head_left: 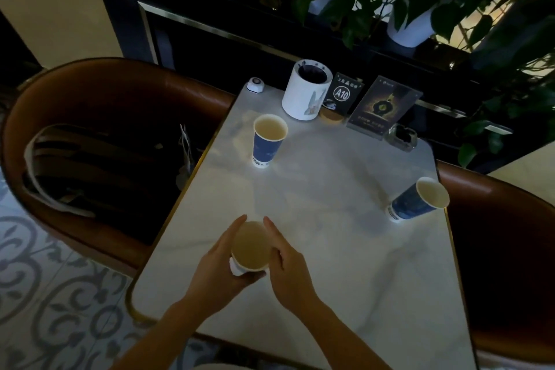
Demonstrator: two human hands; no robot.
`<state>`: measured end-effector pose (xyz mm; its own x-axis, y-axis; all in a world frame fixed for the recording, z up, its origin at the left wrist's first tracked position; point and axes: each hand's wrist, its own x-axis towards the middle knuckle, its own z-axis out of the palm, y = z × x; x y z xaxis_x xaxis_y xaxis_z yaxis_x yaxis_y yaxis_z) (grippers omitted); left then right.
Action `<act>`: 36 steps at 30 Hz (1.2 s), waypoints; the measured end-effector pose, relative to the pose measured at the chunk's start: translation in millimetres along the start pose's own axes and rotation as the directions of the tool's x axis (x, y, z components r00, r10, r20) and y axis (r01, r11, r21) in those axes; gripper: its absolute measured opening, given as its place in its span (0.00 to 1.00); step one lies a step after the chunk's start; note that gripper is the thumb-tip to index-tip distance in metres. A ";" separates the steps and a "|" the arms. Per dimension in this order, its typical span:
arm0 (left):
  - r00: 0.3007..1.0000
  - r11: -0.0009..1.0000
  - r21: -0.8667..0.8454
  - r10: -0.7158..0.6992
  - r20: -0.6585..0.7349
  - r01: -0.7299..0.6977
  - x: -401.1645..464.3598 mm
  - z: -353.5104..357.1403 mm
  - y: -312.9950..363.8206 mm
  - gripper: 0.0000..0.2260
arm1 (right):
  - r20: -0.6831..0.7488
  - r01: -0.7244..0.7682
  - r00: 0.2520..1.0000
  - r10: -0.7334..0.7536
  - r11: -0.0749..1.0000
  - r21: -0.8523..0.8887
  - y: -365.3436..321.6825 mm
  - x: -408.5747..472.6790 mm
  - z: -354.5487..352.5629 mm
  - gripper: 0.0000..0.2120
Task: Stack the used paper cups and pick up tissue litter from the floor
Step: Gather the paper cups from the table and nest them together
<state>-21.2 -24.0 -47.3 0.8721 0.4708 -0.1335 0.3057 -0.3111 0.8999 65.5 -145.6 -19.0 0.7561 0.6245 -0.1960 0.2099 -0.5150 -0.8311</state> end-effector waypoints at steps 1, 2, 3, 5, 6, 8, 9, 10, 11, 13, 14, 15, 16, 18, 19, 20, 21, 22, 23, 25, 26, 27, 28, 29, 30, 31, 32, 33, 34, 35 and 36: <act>1.000 1.000 0.011 0.002 0.001 -0.002 0.2 3.2 2.2 0.49 | -0.020 -0.016 1.000 0.016 1.000 0.003 2.0 -2.1 -1.1 0.20; 1.000 1.000 0.010 -0.013 0.002 0.013 0.7 6.9 4.2 0.51 | -0.044 -0.032 0.999 0.031 0.999 -0.004 4.5 -3.8 -3.0 0.21; 0.999 0.999 -0.009 -0.033 0.004 0.033 0.4 10.4 5.2 0.51 | -0.071 -0.052 0.996 0.051 0.999 -0.004 6.4 -4.8 -5.5 0.21; 0.998 0.994 -0.097 -0.050 0.025 0.052 -0.4 17.2 6.3 0.48 | -0.128 -0.097 0.986 0.103 0.994 0.048 11.4 -6.5 -12.0 0.19; 0.998 0.991 -0.120 -0.048 0.027 0.051 -1.1 20.8 5.4 0.46 | -0.152 -0.113 0.980 0.125 0.990 0.084 13.3 -9.1 -18.1 0.18; 0.999 0.996 -0.089 -0.019 0.039 0.023 0.0 31.0 6.9 0.44 | -0.135 -0.151 0.975 0.176 0.972 0.179 13.7 -13.9 -30.2 0.16; 0.997 0.997 -0.079 -0.013 0.070 0.019 1.0 37.5 7.0 0.43 | -0.105 -0.165 0.975 0.194 0.958 0.235 14.6 -17.2 -36.1 0.15; 0.993 0.999 -0.021 -0.041 0.106 0.044 1.6 44.5 9.7 0.43 | -0.101 -0.174 0.973 0.208 0.947 0.271 15.6 -20.3 -41.6 0.14; 0.989 0.995 0.082 -0.069 0.129 0.059 2.0 50.5 12.9 0.43 | -0.126 -0.177 0.967 0.219 0.942 0.284 17.0 -23.2 -47.6 0.13; 0.993 0.996 0.080 0.030 0.110 -0.039 1.9 57.8 16.5 0.43 | -0.164 -0.164 0.962 0.218 0.942 0.291 21.5 -29.7 -58.8 0.11; 0.989 0.995 0.044 0.084 0.120 -0.090 -0.1 58.9 19.4 0.43 | -0.166 -0.153 0.963 0.210 0.941 0.303 24.1 -33.5 -64.5 0.10; 0.986 0.991 0.051 0.116 0.118 -0.123 -2.9 59.8 23.3 0.42 | -0.159 -0.144 0.966 0.202 0.938 0.316 27.1 -38.3 -70.9 0.10; 0.984 0.985 0.080 0.142 0.108 -0.151 -6.3 60.7 28.0 0.41 | -0.144 -0.144 0.969 0.201 0.932 0.332 30.0 -43.9 -78.4 0.10; 0.986 0.983 0.092 0.150 0.072 -0.156 -8.1 64.9 38.1 0.40 | -0.078 -0.173 0.972 0.220 0.903 0.395 35.5 -51.9 -92.2 0.11; 0.990 0.988 0.077 0.131 0.057 -0.135 -8.6 65.6 41.4 0.39 | -0.029 -0.205 0.970 0.241 0.878 0.432 37.5 -53.9 -97.0 0.12; 0.990 0.988 0.069 0.133 0.043 -0.136 -8.6 67.9 46.0 0.39 | 0.009 -0.237 0.965 0.262 0.856 0.460 40.4 -55.6 -103.2 0.13; 0.989 0.987 0.064 0.143 0.030 -0.145 -9.0 71.7 50.1 0.39 | 0.029 -0.257 0.961 0.277 0.843 0.472 44.1 -58.3 -111.2 0.14; 0.989 0.987 0.063 0.149 0.022 -0.150 -10.0 74.5 54.3 0.39 | 0.030 -0.262 0.959 0.281 0.843 0.471 47.4 -60.3 -118.8 0.14; 0.988 0.987 0.053 0.151 0.014 -0.152 -10.8 75.8 58.9 0.38 | 0.019 -0.257 0.960 0.280 0.851 0.459 50.5 -61.6 -125.1 0.14; 0.988 0.987 0.049 0.152 0.012 -0.153 -11.3 82.0 65.2 0.39 | 0.010 -0.249 0.962 0.272 0.867 0.432 57.2 -64.2 -137.2 0.13; 0.990 0.988 0.054 0.143 0.018 -0.144 -11.6 85.7 67.9 0.39 | 0.013 -0.250 0.963 0.270 0.872 0.421 60.4 -65.3 -142.4 0.14; 0.991 0.989 0.057 0.134 0.025 -0.135 -12.0 89.1 70.5 0.39 | 0.013 -0.255 0.961 0.275 0.875 0.412 63.6 -65.4 -146.8 0.14; 0.991 0.990 0.060 0.127 0.033 -0.129 -12.1 91.8 72.2 0.39 | 0.009 -0.262 0.959 0.283 0.875 0.406 66.1 -65.3 -150.2 0.14; 0.991 0.990 0.062 0.127 0.035 -0.129 -11.4 94.4 73.9 0.38 | 0.006 -0.267 0.957 0.290 0.872 0.411 68.4 -65.0 -153.8 0.14; 0.991 0.989 0.067 0.130 0.036 -0.132 -10.3 97.3 75.8 0.38 | 0.000 -0.272 0.954 0.299 0.867 0.418 70.4 -64.1 -157.2 0.13; 0.990 0.989 0.066 0.133 0.036 -0.135 -8.8 99.9 78.3 0.38 | -0.009 -0.276 0.951 0.308 0.863 0.423 72.5 -63.0 -160.9 0.13; 0.991 0.989 0.063 0.132 0.037 -0.134 -7.2 102.6 80.2 0.38 | -0.023 -0.280 0.948 0.318 0.863 0.420 74.9 -61.7 -164.6 0.13; 0.991 0.990 0.057 0.128 0.034 -0.130 -4.6 105.5 82.0 0.37 | -0.038 -0.283 0.944 0.327 0.865 0.414 78.2 -59.6 -168.9 0.13; 0.991 0.990 0.053 0.128 0.028 -0.129 -2.7 107.8 83.2 0.37 | -0.057 -0.284 0.941 0.335 0.868 0.407 81.0 -57.2 -172.7 0.13; 0.991 0.990 0.051 0.130 0.023 -0.131 -2.1 108.1 84.5 0.37 | -0.080 -0.284 0.936 0.343 0.870 0.403 82.2 -55.9 -175.3 0.12; 0.992 0.990 0.053 0.128 0.020 -0.129 -0.4 109.1 85.4 0.37 | -0.104 -0.283 0.931 0.350 0.872 0.400 83.8 -53.7 -178.9 0.12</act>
<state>46.3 -140.8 -15.7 0.9114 0.4107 -0.0249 0.2102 -0.4127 0.8863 153.4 -327.4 14.9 0.8417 0.3403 -0.4193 -0.2792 -0.3905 -0.8773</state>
